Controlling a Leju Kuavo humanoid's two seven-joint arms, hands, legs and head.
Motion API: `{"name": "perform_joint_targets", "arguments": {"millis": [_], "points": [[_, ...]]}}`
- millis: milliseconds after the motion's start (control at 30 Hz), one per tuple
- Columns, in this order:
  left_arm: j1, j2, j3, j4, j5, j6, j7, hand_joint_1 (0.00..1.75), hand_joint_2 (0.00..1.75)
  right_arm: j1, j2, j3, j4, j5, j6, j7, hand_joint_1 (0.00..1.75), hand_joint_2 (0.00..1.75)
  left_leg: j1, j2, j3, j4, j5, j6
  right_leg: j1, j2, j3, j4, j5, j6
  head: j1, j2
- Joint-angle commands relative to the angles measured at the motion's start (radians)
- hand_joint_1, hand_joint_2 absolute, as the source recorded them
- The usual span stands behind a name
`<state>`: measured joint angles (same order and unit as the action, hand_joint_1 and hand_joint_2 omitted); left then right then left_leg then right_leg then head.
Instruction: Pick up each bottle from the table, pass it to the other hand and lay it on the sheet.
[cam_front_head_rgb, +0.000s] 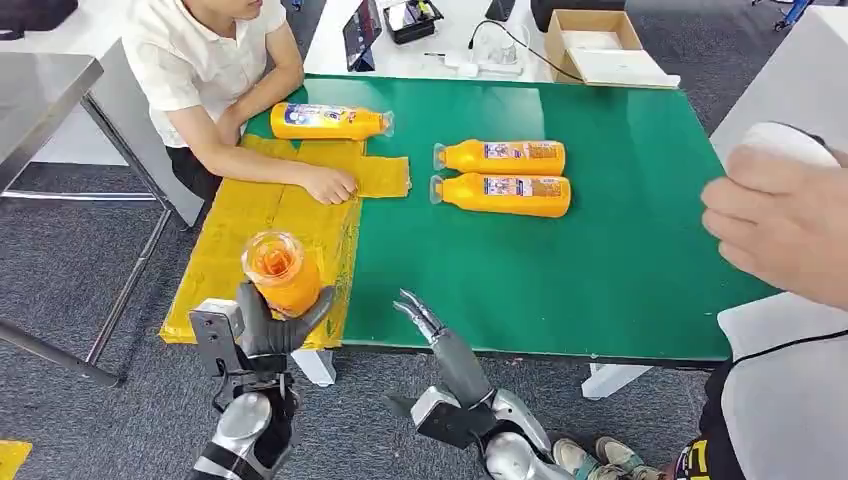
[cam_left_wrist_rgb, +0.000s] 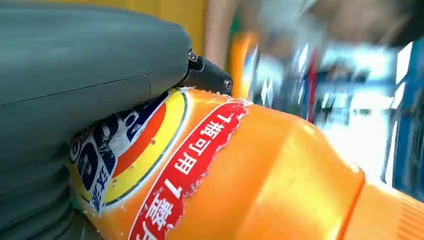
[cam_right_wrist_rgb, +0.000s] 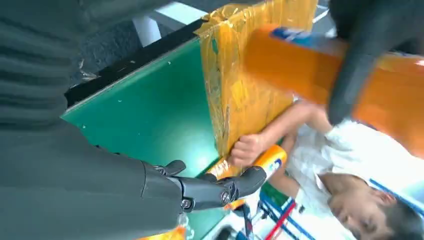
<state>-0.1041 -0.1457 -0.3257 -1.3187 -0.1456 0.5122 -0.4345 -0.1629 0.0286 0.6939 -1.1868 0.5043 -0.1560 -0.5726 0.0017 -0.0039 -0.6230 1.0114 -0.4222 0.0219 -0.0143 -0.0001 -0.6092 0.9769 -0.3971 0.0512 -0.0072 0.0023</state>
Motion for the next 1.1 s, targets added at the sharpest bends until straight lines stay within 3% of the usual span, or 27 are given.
{"name": "perform_joint_targets", "arguments": {"millis": [33,100,167,267,367,433,533,667,733,833,933,967,1000,1033,1100], "points": [[-0.189,0.001,0.254,0.316,-0.447,0.186,0.031,1.75,1.75,0.020,0.005,-0.031,-0.044,0.015,0.000,-0.037,0.00,0.00,0.001,0.000,0.003,-0.001,0.000,-0.001,0.001,-0.001,0.003,-0.001,0.000,-0.002,0.000,0.000],[-0.211,-0.038,0.340,0.354,-0.637,0.186,0.027,1.75,1.75,0.011,0.008,-0.030,-0.034,0.009,-0.002,-0.055,0.00,0.00,0.000,-0.001,0.004,-0.001,0.000,-0.001,0.001,-0.001,0.004,0.000,-0.001,-0.002,0.000,0.000],[-0.264,-0.034,0.357,0.448,-0.826,0.186,0.086,1.75,1.75,-0.003,0.007,-0.023,-0.032,0.002,0.005,-0.069,0.00,0.00,0.000,0.000,0.003,-0.001,0.001,-0.001,0.000,0.000,0.003,0.000,0.000,-0.001,0.000,0.000],[-0.388,0.006,0.296,0.694,-0.950,0.176,0.203,1.75,1.75,-0.024,0.015,-0.013,-0.029,-0.009,0.023,-0.079,0.00,0.00,0.000,-0.003,0.003,-0.001,0.002,0.000,-0.001,-0.003,0.003,0.000,0.000,-0.001,0.000,0.000],[-0.444,0.017,0.273,0.797,-0.946,0.177,0.221,1.75,1.75,-0.034,0.023,-0.008,-0.021,-0.012,0.032,-0.080,0.00,0.00,0.000,-0.002,0.006,-0.001,0.001,-0.001,0.000,-0.002,0.006,0.000,-0.001,-0.003,0.000,0.000],[-0.493,0.041,0.190,0.896,-1.051,0.076,0.333,1.75,1.75,-0.040,0.028,-0.005,-0.012,-0.014,0.042,-0.080,0.00,0.00,0.000,-0.001,0.003,-0.001,0.001,-0.001,0.000,-0.001,0.004,0.000,0.000,-0.002,0.000,0.000],[-0.516,0.046,0.150,0.961,-1.094,-0.060,0.414,1.75,1.75,-0.042,0.036,-0.007,-0.012,-0.017,0.050,-0.081,0.00,0.00,0.001,-0.001,0.007,0.000,-0.001,-0.002,0.001,-0.001,0.007,0.000,-0.002,-0.003,0.000,0.000],[-0.514,0.046,0.148,0.961,-1.095,-0.058,0.416,1.75,1.75,-0.043,0.038,-0.007,-0.013,-0.017,0.050,-0.081,0.00,0.00,0.000,0.001,0.003,-0.001,0.001,-0.001,0.000,0.000,0.003,0.000,0.000,-0.001,0.000,0.000],[-0.525,0.051,0.111,0.984,-1.141,-0.132,0.473,1.75,1.75,-0.041,0.039,-0.012,-0.012,-0.018,0.053,-0.081,0.00,0.00,0.000,0.001,0.004,-0.001,0.000,-0.001,0.000,0.001,0.005,0.001,0.000,-0.001,0.001,0.000],[-0.534,0.047,0.115,0.999,-1.126,-0.219,0.456,1.75,1.75,-0.040,0.045,-0.017,-0.005,-0.024,0.060,-0.085,0.00,0.00,0.000,0.001,0.005,-0.001,0.001,-0.001,0.000,0.001,0.005,0.000,0.000,-0.002,0.000,0.000],[-0.541,0.040,0.139,0.996,-1.083,-0.280,0.416,1.19,1.75,-0.040,0.049,-0.019,0.002,-0.025,0.062,-0.087,0.00,0.00,0.000,0.001,0.005,-0.001,0.001,-0.001,0.000,0.001,0.005,0.000,0.000,-0.002,0.000,0.000],[-0.543,0.038,0.139,0.996,-1.083,-0.282,0.417,1.19,1.75,-0.039,0.049,-0.019,0.003,-0.025,0.062,-0.087,0.00,0.00,0.000,0.000,0.006,-0.001,0.001,-0.001,0.000,0.001,0.007,0.000,0.000,-0.002,0.000,0.000],[-0.543,0.035,0.150,0.989,-1.063,-0.299,0.396,0.51,1.75,-0.039,0.050,-0.020,0.006,-0.025,0.060,-0.090,0.00,0.00,0.000,0.000,0.007,-0.001,0.001,-0.001,-0.001,0.000,0.008,0.000,0.000,-0.001,0.000,0.000],[-0.544,0.031,0.169,0.984,-1.029,-0.321,0.364,0.00,1.75,-0.039,0.051,-0.021,0.010,-0.026,0.059,-0.093,0.00,0.00,0.000,0.000,0.010,-0.001,0.001,-0.001,0.000,0.001,0.010,0.000,0.000,-0.002,0.000,0.000],[-0.544,0.024,0.193,0.969,-0.947,-0.399,0.268,0.00,1.75,-0.040,0.052,-0.022,0.022,-0.030,0.052,-0.105,0.00,0.00,0.000,-0.001,0.010,-0.001,0.001,-0.001,0.000,0.000,0.010,0.000,0.000,-0.001,0.000,0.000]]}}
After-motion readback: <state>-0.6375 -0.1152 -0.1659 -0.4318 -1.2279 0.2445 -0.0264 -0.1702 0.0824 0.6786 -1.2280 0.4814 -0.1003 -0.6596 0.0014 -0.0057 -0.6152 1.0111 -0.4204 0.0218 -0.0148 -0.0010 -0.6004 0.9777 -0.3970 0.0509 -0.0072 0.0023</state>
